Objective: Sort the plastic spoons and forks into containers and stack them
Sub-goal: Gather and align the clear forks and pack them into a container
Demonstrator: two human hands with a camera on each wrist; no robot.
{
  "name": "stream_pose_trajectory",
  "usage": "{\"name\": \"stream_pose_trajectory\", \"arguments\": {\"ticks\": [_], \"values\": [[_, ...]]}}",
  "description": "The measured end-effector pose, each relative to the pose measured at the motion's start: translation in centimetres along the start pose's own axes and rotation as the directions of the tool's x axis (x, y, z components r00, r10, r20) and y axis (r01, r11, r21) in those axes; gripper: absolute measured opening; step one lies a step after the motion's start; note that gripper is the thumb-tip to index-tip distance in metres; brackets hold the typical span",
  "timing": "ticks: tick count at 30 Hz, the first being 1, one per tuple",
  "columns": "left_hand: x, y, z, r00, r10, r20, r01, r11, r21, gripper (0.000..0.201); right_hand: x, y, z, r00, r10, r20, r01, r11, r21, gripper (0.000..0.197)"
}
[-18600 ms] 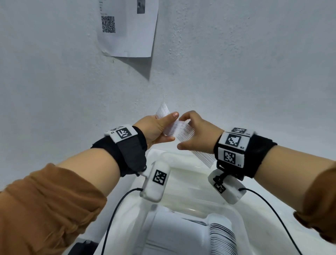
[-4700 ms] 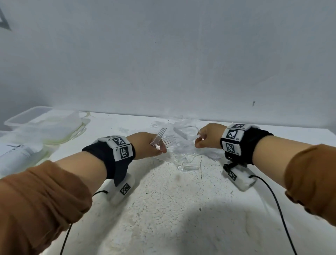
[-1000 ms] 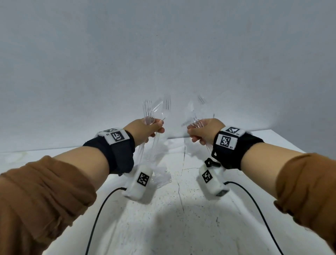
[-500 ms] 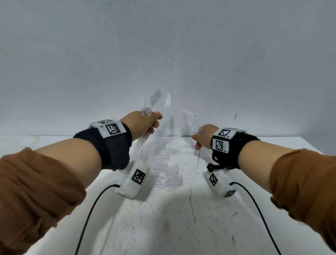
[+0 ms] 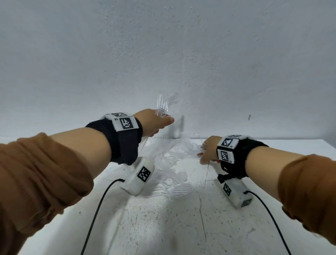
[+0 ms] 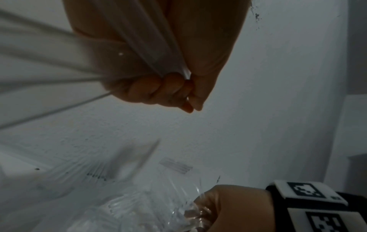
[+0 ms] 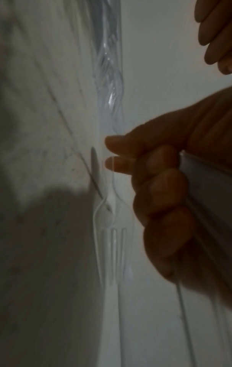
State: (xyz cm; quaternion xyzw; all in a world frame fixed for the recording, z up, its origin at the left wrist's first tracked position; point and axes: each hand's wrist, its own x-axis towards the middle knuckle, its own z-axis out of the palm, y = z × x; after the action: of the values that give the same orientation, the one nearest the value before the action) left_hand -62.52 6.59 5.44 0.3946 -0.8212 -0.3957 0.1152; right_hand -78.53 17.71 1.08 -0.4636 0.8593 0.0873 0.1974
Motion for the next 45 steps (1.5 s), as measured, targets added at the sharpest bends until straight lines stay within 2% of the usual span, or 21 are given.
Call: {"name": "stream_pose_trajectory", "arguments": {"ticks": [3, 5, 7, 9, 12, 16, 18, 21, 25, 29, 33, 37, 39, 42, 45], "values": [[0.2, 0.5, 0.7, 0.999, 0.032, 0.016, -0.033, 0.996, 0.08, 0.021, 0.2, -0.1, 0.0, 0.999, 0.02, 0.032, -0.017, 0.996, -0.093, 0.031], [0.4, 0.9, 1.1, 0.999, 0.028, 0.026, -0.032, 0.981, 0.191, 0.025, 0.2, 0.1, -0.1, 0.999, 0.022, 0.046, -0.017, 0.994, -0.109, 0.022], [0.9, 1.3, 1.6, 0.999, 0.011, 0.049, -0.022, 0.974, 0.223, 0.024, -0.1, 0.9, -0.2, 0.998, 0.005, 0.069, -0.001, 0.998, -0.055, 0.009], [1.5, 1.6, 2.3, 0.996, -0.011, 0.089, -0.006, 0.981, 0.195, 0.026, -0.4, 2.1, -0.4, 0.999, 0.007, 0.043, -0.01, 0.998, 0.062, 0.009], [2.2, 2.4, 3.8, 0.987, -0.043, 0.156, 0.019, 0.988, 0.151, 0.027, -1.6, 4.0, -0.9, 0.995, 0.071, -0.069, -0.056, 0.979, 0.197, 0.024], [3.0, 3.3, 6.0, 0.964, -0.134, 0.228, 0.076, 0.967, 0.244, 0.029, -2.8, 6.1, -1.0, 0.986, 0.161, -0.039, -0.148, 0.964, 0.22, 0.016], [3.6, 3.6, 7.0, 0.948, -0.154, 0.277, 0.065, 0.95, 0.307, 0.034, -3.8, 7.1, -0.9, 0.98, 0.194, -0.032, -0.168, 0.911, 0.376, 0.019], [4.5, 3.9, 8.6, 0.921, -0.179, 0.345, 0.035, 0.922, 0.385, 0.039, -4.8, 8.1, -0.8, 0.967, 0.245, -0.064, -0.155, 0.773, 0.615, 0.015], [5.1, 4.1, 10.1, 0.921, -0.173, 0.348, -0.015, 0.879, 0.477, 0.041, -5.4, 8.3, -0.9, 0.957, 0.273, -0.099, -0.115, 0.669, 0.734, 0.013], [5.4, 4.1, 10.9, 0.913, -0.18, 0.365, -0.044, 0.848, 0.528, 0.034, -5.8, 8.2, -0.8, 0.961, 0.252, -0.116, -0.078, 0.647, 0.759, 0.01], [4.9, 4.3, 11.3, 0.877, -0.206, 0.435, -0.049, 0.86, 0.507, 0.02, -6.2, 8.0, -0.6, 0.958, 0.244, -0.149, -0.047, 0.649, 0.759, 0.009], [3.7, 4.6, 11.1, 0.853, -0.179, 0.491, -0.108, 0.859, 0.501, 0.019, -6.9, 7.9, -0.7, 0.958, 0.232, -0.166, -0.03, 0.661, 0.75, 0.012], [3.4, 4.8, 10.9, 0.858, -0.149, 0.491, -0.154, 0.838, 0.524, 0.023, -7.3, 8.0, -0.8, 0.95, 0.251, -0.185, -0.02, 0.64, 0.768, 0.011], [2.8, 5.3, 10.3, 0.882, -0.1, 0.461, -0.147, 0.871, 0.469, 0.033, -7.9, 8.1, -1.1, 0.94, 0.277, -0.199, -0.019, 0.627, 0.779, 0.011], [2.1, 6.0, 9.5, 0.914, -0.061, 0.401, -0.125, 0.898, 0.422, 0.033, -8.2, 8.1, -1.3, 0.937, 0.278, -0.21, -0.039, 0.684, 0.729, 0.025]]}}
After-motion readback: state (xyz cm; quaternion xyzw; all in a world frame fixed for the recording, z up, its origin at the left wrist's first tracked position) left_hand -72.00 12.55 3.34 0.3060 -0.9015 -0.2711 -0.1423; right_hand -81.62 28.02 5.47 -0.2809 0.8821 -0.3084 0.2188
